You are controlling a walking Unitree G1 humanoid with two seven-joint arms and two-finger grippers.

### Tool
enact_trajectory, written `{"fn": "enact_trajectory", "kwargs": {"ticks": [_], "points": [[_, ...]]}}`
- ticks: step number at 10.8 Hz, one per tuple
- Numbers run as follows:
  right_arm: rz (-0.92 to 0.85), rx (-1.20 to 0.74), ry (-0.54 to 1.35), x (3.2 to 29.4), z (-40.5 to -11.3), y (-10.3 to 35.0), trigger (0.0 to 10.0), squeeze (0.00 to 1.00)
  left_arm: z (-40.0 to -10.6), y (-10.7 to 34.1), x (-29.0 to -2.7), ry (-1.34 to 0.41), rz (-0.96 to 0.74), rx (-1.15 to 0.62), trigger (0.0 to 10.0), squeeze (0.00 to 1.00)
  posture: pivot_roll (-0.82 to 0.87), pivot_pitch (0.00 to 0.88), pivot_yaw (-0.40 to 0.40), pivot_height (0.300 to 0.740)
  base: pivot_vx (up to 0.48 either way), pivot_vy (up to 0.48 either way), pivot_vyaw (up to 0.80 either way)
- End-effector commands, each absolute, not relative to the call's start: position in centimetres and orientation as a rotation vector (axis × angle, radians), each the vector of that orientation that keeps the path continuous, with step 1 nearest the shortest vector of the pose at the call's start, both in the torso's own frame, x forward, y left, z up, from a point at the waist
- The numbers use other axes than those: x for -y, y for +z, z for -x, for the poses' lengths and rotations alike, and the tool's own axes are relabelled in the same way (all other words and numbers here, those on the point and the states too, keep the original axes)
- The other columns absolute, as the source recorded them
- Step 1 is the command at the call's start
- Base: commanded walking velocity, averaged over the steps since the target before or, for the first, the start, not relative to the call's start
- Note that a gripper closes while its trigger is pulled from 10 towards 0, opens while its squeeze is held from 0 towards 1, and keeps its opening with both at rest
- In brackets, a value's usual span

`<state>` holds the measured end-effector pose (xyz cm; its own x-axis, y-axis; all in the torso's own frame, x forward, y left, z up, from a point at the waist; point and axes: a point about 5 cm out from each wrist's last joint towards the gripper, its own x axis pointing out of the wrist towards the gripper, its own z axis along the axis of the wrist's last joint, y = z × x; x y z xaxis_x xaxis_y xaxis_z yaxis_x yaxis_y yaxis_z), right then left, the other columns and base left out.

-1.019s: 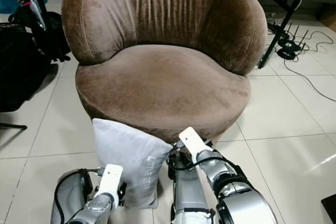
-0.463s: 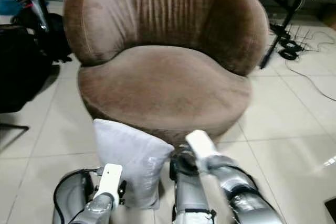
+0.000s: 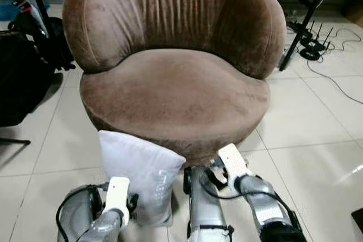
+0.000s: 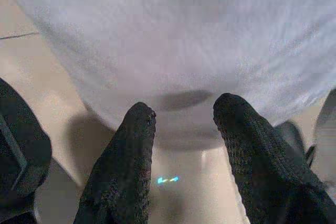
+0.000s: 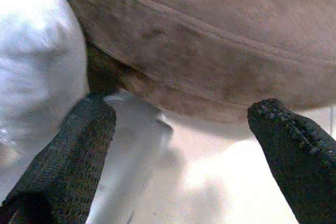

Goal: Move the pillow to the sofa from floor

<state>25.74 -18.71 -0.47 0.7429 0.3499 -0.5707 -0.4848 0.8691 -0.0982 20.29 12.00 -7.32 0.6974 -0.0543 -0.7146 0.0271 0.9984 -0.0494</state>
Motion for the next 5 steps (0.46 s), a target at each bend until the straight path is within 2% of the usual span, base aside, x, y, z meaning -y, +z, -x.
{"fn": "enact_trajectory", "kwargs": {"ticks": [1,5], "points": [[0.25,-0.575,0.47,18.5,-25.7,-0.5,10.0,0.0,-18.9,-8.1,-12.2,-0.025,0.068,-0.837,10.0,0.0,-0.12,0.0,-0.013,0.463,0.0,0.0,0.0],[0.257,-0.583,0.478,17.3,-25.8,-0.5,10.0,0.0,-19.1,-7.9,-12.9,-0.014,0.013,-0.818,10.0,0.0,-0.1,0.0,-0.01,0.463,0.0,0.0,0.0]]}}
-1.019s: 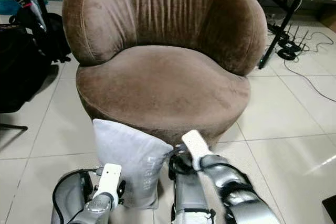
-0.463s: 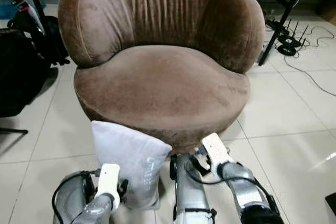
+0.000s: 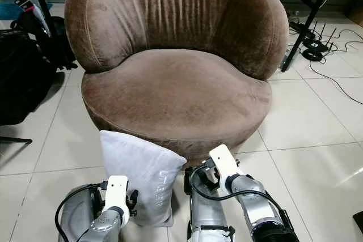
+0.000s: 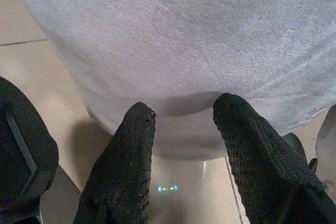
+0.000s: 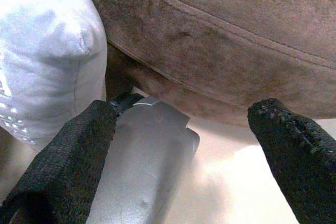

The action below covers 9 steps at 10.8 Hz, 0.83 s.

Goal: Move the pillow to the sofa from floor

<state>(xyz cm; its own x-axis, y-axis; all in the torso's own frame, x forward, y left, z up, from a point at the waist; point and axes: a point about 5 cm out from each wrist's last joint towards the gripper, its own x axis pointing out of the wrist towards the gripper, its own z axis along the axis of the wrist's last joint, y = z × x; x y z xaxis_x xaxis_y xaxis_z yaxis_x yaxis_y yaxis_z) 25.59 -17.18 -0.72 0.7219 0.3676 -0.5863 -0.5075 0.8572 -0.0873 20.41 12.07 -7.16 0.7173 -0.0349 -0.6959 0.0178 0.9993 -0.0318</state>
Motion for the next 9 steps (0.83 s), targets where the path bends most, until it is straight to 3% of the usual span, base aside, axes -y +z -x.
{"fn": "enact_trajectory", "kwargs": {"ticks": [1,9], "points": [[0.263,-0.579,0.48,17.29,-25.76,-0.41,10.0,0.0,-19.17,-7.88,-12.86,-0.017,0.016,-0.81,10.0,0.0,-0.1,0.0,-0.01,0.463,0.0,0.0,0.0],[0.235,-0.539,0.465,16.45,-26.25,0.29,10.0,0.0,-19.48,-7.49,-13.18,-0.043,0.052,-0.744,10.0,0.0,-0.1,0.0,0.005,0.463,0.0,0.0,0.0]]}}
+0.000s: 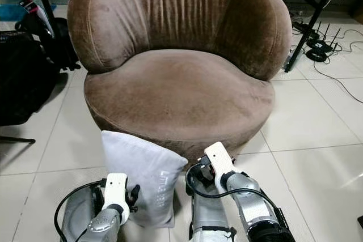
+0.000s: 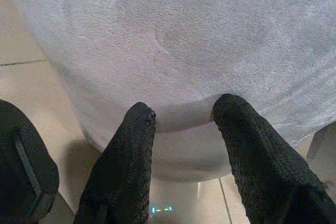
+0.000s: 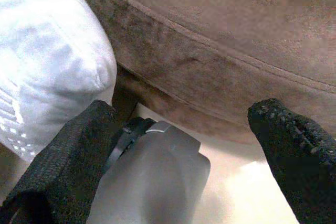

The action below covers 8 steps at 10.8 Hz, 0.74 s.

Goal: Move the pillow to the sofa from floor

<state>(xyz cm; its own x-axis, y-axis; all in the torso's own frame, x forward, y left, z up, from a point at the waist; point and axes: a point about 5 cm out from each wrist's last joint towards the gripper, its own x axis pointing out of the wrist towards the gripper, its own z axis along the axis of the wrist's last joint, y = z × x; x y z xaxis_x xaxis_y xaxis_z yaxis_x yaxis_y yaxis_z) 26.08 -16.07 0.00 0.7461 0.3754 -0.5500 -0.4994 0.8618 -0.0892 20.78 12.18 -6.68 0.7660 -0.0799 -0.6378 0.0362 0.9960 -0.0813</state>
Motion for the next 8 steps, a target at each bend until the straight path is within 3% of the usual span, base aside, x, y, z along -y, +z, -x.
{"fn": "enact_trajectory", "kwargs": {"ticks": [1,8], "points": [[0.231,-0.534,0.452,16.6,-26.32,0.47,10.0,0.0,-19.43,-7.52,-13.19,-0.042,0.059,-0.746,10.0,0.0,-0.1,0.0,0.005,0.463,0.0,0.0,0.0],[0.241,-0.505,0.468,15.84,-26.54,1.18,10.0,0.0,-19.23,-7.56,-12.9,-0.06,0.058,-0.74,10.0,0.0,-0.12,0.0,0.002,0.463,0.0,0.0,0.0]]}}
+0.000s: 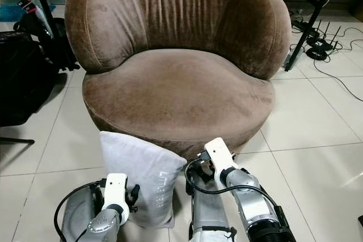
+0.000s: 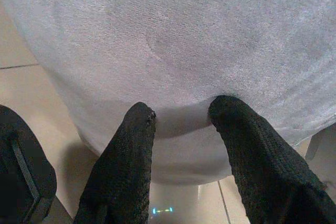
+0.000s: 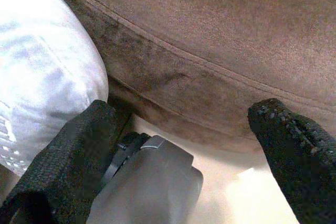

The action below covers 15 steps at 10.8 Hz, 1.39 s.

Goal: Move the pillow to the sofa from floor

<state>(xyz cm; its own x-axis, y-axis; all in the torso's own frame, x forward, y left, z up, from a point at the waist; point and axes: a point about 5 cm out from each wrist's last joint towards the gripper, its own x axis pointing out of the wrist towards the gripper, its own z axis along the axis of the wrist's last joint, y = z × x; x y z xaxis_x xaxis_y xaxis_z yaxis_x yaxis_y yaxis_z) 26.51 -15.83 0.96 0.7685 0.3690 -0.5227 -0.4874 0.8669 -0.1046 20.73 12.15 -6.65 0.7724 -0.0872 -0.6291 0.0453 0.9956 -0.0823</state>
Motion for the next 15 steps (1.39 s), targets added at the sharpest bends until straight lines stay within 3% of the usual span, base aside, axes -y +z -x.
{"fn": "enact_trajectory", "kwargs": {"ticks": [1,15], "points": [[0.243,-0.504,0.472,15.7,-26.5,1.2,10.0,0.0,-19.2,-7.6,-12.9,-0.062,0.058,-0.737,10.0,0.0,-0.12,0.0,0.003,0.463,0.0,0.0,0.0],[0.248,-0.477,0.49,13.1,-27.4,1.1,10.0,0.0,-19.3,-7.6,-13.4,-0.146,-0.046,-0.759,10.0,0.0,-0.21,0.0,0.03,0.463,0.0,0.0,0.0]]}}
